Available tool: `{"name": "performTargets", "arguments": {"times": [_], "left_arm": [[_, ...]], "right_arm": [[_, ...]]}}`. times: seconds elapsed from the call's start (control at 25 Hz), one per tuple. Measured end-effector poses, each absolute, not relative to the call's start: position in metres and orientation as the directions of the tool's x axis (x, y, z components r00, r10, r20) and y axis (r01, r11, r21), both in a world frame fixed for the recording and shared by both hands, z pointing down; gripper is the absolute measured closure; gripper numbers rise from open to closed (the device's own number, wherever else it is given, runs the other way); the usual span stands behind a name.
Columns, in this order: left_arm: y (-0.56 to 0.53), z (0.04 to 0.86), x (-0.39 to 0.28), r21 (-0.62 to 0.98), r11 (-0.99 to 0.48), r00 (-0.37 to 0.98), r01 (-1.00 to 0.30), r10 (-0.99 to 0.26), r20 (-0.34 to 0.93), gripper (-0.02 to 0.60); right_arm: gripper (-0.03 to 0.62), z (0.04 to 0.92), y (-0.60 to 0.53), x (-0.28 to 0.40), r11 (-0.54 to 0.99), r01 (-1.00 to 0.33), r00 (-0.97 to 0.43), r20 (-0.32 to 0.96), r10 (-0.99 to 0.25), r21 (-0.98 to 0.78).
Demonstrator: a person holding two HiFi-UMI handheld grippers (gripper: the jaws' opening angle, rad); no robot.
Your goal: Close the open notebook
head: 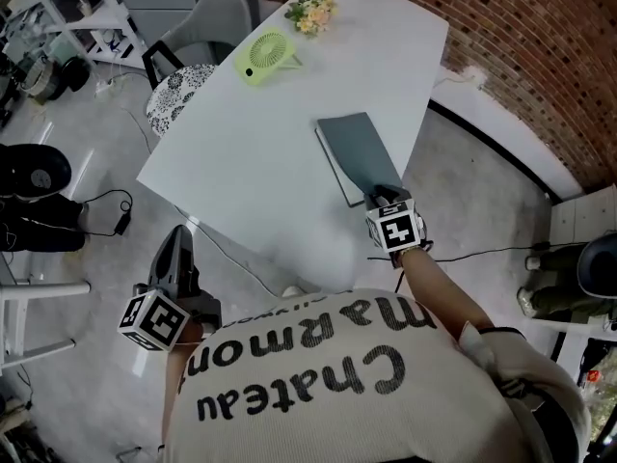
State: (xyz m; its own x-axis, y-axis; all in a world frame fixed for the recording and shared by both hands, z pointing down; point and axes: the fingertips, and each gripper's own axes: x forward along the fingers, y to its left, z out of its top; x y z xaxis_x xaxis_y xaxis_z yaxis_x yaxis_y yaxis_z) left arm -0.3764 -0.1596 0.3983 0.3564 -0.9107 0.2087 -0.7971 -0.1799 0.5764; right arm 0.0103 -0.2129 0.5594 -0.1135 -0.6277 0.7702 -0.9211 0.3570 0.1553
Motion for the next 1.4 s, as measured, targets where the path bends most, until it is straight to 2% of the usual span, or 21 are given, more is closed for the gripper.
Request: {"name": "performTargets", "arguments": {"times": [0.36, 0.88, 1.4], "left_arm": [[-0.124, 0.394, -0.368, 0.574, -0.104, 0.273, -0.812, -0.937, 0.217, 0.581], [-0.058, 0.386, -0.331, 0.569, 0.010, 0.151, -0.822, -0.960, 0.235, 0.580], [-0.001, 0.390, -0.281, 0.553, 0.066, 0.099, -0.831, -0.960, 0.263, 0.581]], "right_arm": [[0.451, 0.558, -0.211, 0.004, 0.371, -0.916, -0.136, 0.756, -0.640, 0.149], [0.418, 0.553, -0.205, 0.003, 0.437, -0.899, -0.267, 0.752, -0.602, 0.030], [0.398, 0.548, -0.190, 0.001, 0.493, -0.862, -0.417, 0.720, -0.556, -0.119]]}}
